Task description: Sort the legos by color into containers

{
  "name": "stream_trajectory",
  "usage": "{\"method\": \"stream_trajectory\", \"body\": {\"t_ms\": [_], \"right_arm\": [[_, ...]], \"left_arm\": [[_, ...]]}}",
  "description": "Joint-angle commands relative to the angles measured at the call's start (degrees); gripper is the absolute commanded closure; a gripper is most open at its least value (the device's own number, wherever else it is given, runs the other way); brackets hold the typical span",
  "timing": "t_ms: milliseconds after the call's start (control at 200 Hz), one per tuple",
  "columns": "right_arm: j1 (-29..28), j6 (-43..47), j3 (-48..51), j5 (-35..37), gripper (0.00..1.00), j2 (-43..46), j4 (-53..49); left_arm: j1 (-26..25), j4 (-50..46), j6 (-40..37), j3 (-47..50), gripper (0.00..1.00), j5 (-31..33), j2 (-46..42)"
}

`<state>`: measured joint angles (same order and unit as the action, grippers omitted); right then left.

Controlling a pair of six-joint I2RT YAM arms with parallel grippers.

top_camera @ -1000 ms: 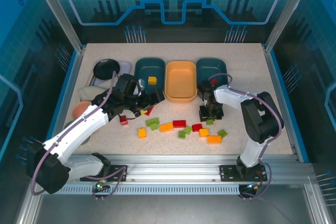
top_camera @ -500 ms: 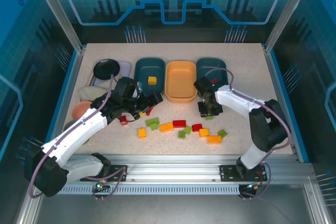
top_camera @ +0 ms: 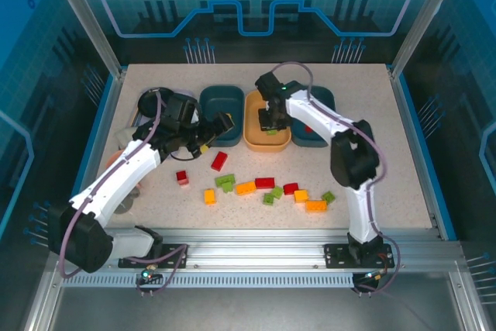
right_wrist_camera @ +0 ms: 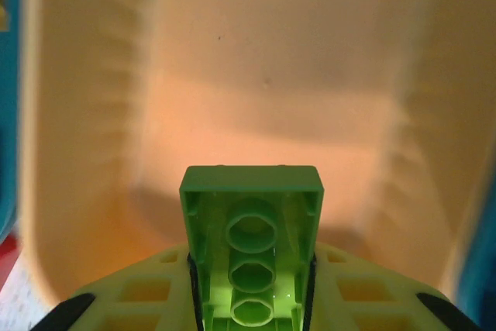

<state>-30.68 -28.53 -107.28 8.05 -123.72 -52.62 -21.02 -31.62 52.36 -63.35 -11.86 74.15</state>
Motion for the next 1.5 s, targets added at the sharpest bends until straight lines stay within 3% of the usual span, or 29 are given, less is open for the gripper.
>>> {"method": "stream_trajectory", "body": {"t_ms": [0, 130, 325, 590, 760, 1000, 1185, 1496], "right_arm": [[1.5, -1.2, -7.6, -2.2, 0.69, -6.9, -5.6], [2.0, -1.7, -16.2, -3.5, 0.64, -14.3, -9.2], [1.7, -2.0, -20.4, -3.5, 0.36, -15.2, -10.8], [0.8, -0.6, -16.9, -2.2, 0.35, -2.0, -7.5], [-1.0, 1.4, -4.9, -2.6, 0.35, 11.8, -0.4], [-4.8, 1.3, 30.2, -9.4, 0.35, 38.1, 19.1], [-8.1, -2.7, 42.9, -5.7, 0.34, 47.8, 15.7], [-9.5, -7.7, 50.2, -2.1, 0.33, 50.7, 7.6]], "left_arm": [[1.2, -2.2, -2.7, -3.0, 0.03, -1.1, 1.2], [1.4, -2.7, -2.7, -2.6, 0.03, -1.1, 1.3], [1.4, -5.2, -3.3, -1.0, 0.03, 0.4, -1.1], [1.4, -13.2, -3.7, -1.1, 0.05, 3.6, -4.9], [1.3, -19.1, -8.5, -1.5, 0.07, 6.0, -5.7], [1.1, -22.4, -17.4, 0.1, 0.10, 8.5, -1.9], [-0.5, -19.0, -16.4, 4.0, 0.12, 6.7, -3.1], [-6.3, -16.8, -12.9, 6.6, 0.12, 6.0, -5.2]]}}
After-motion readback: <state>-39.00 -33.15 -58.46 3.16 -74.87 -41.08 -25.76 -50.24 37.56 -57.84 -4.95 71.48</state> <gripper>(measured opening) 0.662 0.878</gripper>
